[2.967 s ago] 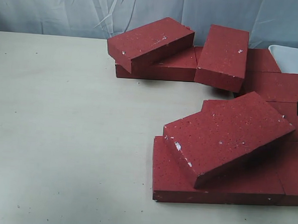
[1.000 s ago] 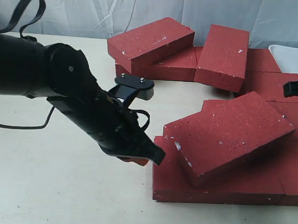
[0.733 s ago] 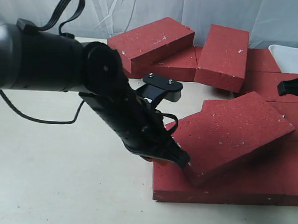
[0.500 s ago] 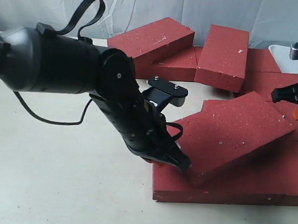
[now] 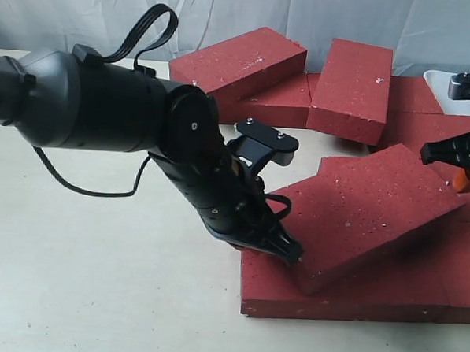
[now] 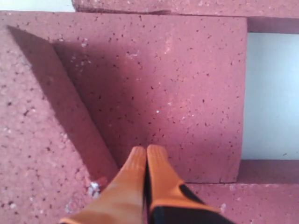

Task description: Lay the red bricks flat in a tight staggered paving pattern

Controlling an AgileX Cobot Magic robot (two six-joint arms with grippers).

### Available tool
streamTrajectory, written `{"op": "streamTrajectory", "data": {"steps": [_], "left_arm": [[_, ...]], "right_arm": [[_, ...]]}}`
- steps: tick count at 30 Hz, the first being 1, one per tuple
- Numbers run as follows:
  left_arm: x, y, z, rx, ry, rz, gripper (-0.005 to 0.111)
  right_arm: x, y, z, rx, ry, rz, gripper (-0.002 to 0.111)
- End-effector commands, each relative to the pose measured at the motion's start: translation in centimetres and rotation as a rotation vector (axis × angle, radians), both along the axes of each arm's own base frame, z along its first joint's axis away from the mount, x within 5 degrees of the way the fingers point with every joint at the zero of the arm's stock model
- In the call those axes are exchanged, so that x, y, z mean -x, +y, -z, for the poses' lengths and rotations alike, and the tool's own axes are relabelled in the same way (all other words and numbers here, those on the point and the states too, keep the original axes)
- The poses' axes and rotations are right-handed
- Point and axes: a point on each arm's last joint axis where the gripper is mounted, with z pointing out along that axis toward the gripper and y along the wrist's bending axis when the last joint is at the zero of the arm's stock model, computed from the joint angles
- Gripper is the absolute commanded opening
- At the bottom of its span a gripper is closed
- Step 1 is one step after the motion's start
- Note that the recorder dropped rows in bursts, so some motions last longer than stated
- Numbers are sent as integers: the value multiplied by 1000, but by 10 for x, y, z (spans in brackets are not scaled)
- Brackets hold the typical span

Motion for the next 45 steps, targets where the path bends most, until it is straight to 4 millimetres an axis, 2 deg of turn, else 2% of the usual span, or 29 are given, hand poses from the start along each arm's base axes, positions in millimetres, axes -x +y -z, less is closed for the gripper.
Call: {"op": "streamTrajectory", "data": {"steps": [1, 10, 15, 19, 25, 31, 36, 41, 45], "left_arm": [[1, -1, -1, -2, -7, 7, 0], [1, 2, 1, -45, -25, 39, 0], [1, 5, -5, -66, -60, 69, 0], [0, 9, -12, -79, -102, 94, 0], [-1, 13, -11, -127, -111, 124, 0], [-8, 26, -9, -166, -77, 100, 0], [-13, 34, -8, -188, -38, 73, 0], [-11, 32, -9, -162, -6, 35, 0], [-10, 29, -10, -128, 16, 10, 0]], "right_arm": [[0, 4, -1, -50, 5, -28, -1], [4, 8, -1, -86, 45, -70, -1], [9, 13, -2, -137, 99, -134, -1], [13, 15, -10, -153, 158, -148, -1], [21, 16, -22, -159, 186, -207, -1], [23, 16, -22, -153, 188, -226, -1], [14, 14, -22, -122, 90, -200, -1], [7, 8, -22, -63, 22, -136, -1], [2, 9, -15, -92, 24, -112, -1]]}}
